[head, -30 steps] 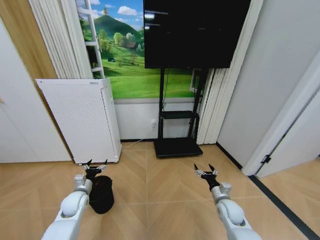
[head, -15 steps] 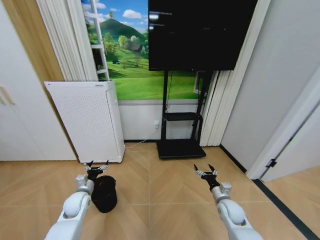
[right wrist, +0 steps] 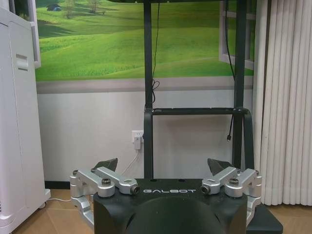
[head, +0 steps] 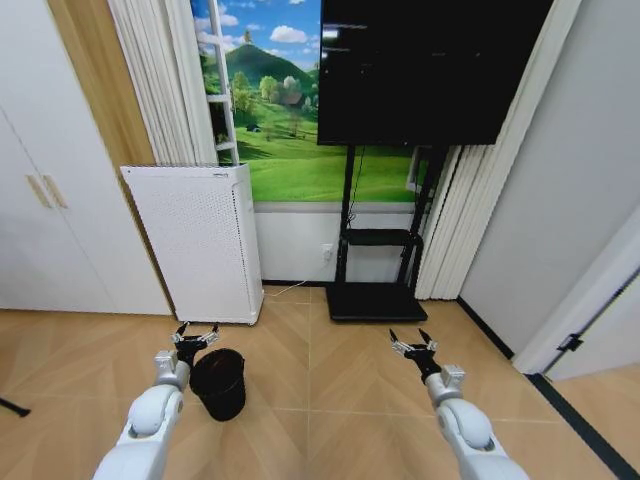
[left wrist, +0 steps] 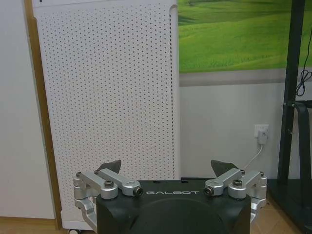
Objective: Pick up the trash bin and place the garbage on the floor into it.
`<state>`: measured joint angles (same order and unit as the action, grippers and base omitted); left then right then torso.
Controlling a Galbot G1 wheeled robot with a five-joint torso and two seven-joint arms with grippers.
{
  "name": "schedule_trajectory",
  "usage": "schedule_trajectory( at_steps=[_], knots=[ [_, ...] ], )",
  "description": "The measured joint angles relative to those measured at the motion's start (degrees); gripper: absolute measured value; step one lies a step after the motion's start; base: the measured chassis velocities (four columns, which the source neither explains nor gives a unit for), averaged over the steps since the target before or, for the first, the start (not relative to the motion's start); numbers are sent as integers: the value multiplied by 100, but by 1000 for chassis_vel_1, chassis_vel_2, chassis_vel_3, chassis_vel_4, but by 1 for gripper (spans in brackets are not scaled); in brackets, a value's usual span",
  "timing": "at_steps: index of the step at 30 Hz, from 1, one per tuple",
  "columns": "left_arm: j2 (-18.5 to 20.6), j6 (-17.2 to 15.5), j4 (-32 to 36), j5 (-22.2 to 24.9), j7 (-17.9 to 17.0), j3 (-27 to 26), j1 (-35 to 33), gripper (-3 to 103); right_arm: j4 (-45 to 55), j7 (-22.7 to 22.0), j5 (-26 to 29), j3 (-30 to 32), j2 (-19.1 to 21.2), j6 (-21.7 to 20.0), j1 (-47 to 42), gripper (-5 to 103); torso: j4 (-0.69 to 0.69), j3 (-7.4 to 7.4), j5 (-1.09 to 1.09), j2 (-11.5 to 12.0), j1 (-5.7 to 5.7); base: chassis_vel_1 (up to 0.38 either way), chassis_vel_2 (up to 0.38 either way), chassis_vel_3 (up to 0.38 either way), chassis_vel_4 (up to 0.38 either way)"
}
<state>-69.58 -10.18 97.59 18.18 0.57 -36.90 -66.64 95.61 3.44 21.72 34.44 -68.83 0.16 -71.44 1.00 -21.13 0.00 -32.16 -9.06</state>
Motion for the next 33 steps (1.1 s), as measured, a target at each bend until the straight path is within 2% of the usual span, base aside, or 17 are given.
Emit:
schedule_trajectory(
  at_steps=[4,8,20,27,33],
  knots=[
    [15,-8,4,-17,3,0,-2,100,32,0,-29,2,-30,0,-20,100,5,-67,0,-115,-48,0,0,0,0],
    [20,-8,0,-30,9,-2,-9,100,44,-1,-42,2,-43,0,-26,100,4,-89,0,-152,-63,0,0,0,0],
    [66,-1,-59,-88,60,0,5,100,71,-19,-158,35,-128,12,-77,100,3,-305,0,-507,-203,0,0,0,0],
    [74,-1,-59,-107,67,7,-1,100,71,-19,-158,55,-116,28,-92,100,2,-355,0,-601,-245,0,0,0,0],
    [51,-6,-53,-133,71,2,-6,100,5,-11,-169,39,-115,75,-83,100,2,-542,0,-914,-374,0,0,0,0]
  ],
)
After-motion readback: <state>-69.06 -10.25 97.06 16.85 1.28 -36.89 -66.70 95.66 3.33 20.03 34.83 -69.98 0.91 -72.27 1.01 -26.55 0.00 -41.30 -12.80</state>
